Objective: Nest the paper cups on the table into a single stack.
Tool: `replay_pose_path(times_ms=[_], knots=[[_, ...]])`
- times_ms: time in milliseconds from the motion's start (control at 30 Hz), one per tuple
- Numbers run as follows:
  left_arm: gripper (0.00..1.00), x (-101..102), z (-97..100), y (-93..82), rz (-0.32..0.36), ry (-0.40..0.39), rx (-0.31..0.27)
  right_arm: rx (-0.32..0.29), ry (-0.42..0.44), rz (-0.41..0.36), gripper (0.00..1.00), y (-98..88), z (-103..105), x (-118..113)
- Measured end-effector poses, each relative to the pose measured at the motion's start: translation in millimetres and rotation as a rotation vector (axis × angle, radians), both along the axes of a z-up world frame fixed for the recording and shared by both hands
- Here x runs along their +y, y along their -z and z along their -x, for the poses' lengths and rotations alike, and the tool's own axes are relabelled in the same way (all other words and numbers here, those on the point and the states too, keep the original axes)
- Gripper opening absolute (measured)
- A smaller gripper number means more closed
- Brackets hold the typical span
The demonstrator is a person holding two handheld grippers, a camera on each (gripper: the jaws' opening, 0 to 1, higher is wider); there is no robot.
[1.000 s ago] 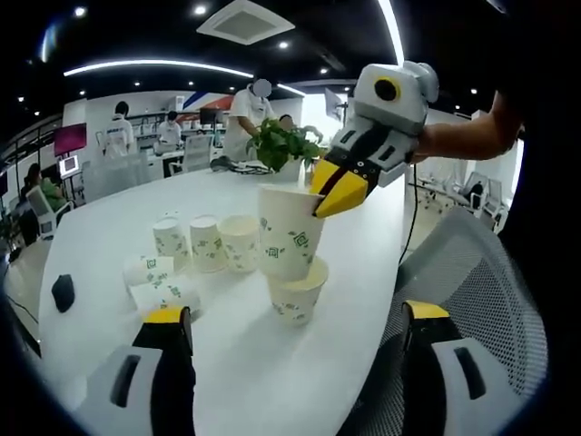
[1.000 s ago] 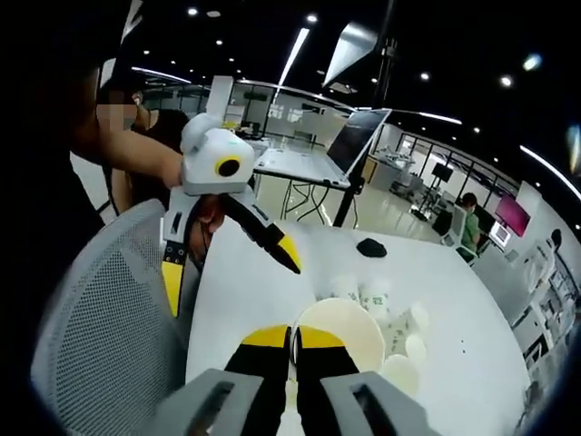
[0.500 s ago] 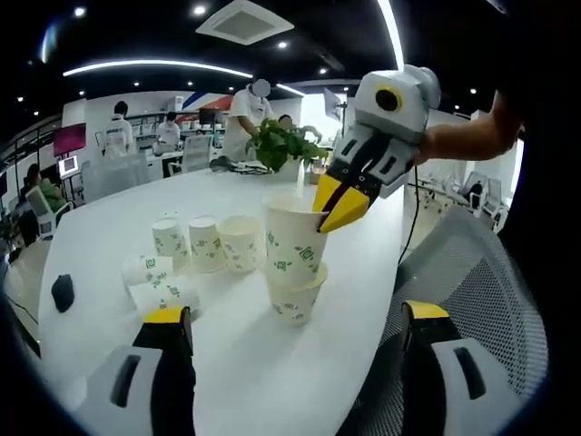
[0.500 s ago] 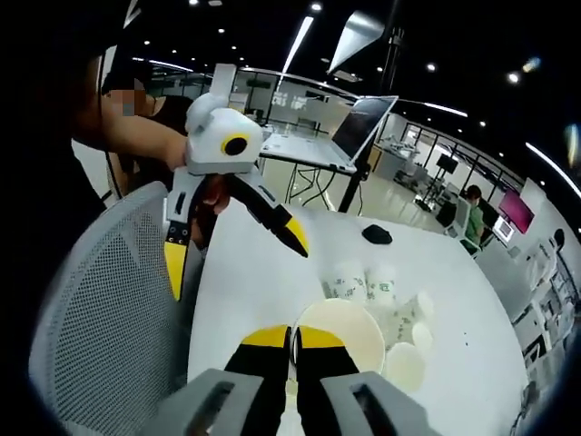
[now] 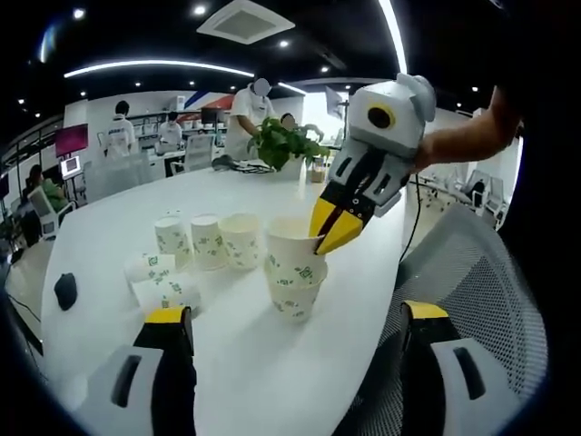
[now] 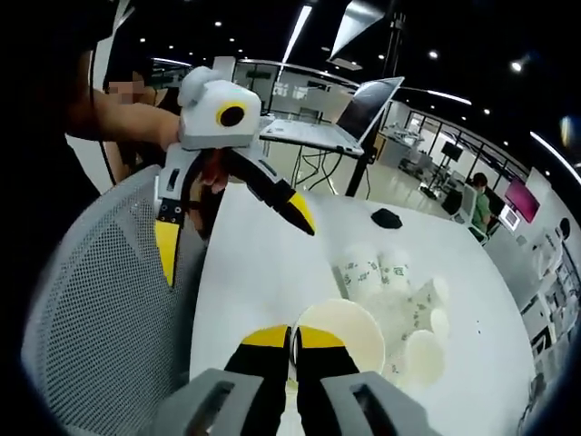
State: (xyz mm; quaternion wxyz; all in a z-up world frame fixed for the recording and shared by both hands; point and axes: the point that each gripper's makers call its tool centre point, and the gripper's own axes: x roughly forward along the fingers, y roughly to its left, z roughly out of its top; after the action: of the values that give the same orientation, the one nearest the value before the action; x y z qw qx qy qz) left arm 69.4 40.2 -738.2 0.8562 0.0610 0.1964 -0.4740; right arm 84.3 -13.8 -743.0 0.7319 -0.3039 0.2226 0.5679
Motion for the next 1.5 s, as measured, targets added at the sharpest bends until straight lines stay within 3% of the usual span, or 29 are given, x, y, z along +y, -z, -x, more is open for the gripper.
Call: replay_pose_path(times_ms=[867,1500], knots=[[0.92,0.1,3.1,2.4,-0.003,0.001,0.015,0.073,0.017,0.002,0.00,32.9,0.2,2.9],[0.90,-0.2,5.9,6.1,-0.011,0.001,0.026,0.113,0.027,0.009,0.00,42.1,1.5,5.9]])
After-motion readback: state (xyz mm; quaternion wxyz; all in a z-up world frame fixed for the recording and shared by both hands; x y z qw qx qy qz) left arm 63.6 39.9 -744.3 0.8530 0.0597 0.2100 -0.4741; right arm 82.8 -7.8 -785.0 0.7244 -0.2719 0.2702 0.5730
